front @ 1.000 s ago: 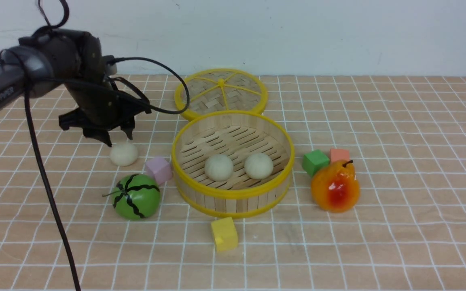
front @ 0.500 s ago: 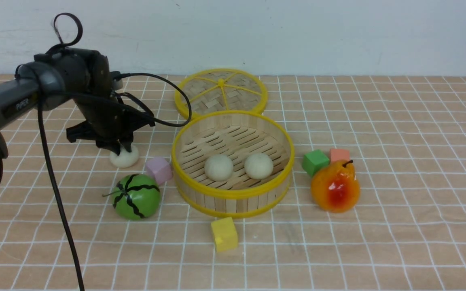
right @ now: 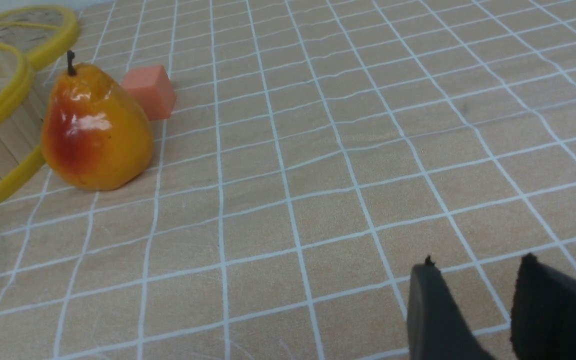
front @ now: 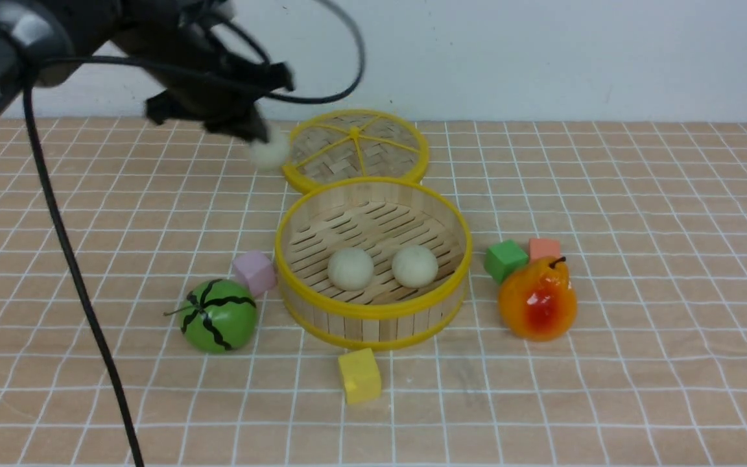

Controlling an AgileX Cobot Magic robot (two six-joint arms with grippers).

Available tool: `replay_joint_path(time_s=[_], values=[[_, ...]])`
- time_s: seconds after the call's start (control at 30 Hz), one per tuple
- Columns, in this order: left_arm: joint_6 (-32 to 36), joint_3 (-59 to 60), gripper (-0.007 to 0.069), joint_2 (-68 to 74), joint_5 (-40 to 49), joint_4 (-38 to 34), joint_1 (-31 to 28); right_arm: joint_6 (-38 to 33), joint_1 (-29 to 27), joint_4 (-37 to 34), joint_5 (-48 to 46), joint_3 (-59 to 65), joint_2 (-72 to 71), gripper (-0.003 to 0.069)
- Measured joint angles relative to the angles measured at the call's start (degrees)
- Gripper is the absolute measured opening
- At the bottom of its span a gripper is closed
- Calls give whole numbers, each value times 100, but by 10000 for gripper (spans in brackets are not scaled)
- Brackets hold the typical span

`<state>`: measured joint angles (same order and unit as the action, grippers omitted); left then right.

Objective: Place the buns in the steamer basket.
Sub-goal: Use the left arm to put the steamed stuffed bun into the steamer

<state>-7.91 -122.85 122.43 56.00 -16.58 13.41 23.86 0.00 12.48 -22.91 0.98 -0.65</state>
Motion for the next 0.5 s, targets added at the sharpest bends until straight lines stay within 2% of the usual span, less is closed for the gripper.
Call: replay_joint_path(time_s=[0.17,0.33,0.5], values=[[127,0,0,364,-410,-86,519,0,0,0,0,0,0,241],[86,0,25,820,-655,-28,716,0,0,0,0,0,0,241],[-113,16,134,1102,-713,15,789,0,0,0,0,0,0,241]])
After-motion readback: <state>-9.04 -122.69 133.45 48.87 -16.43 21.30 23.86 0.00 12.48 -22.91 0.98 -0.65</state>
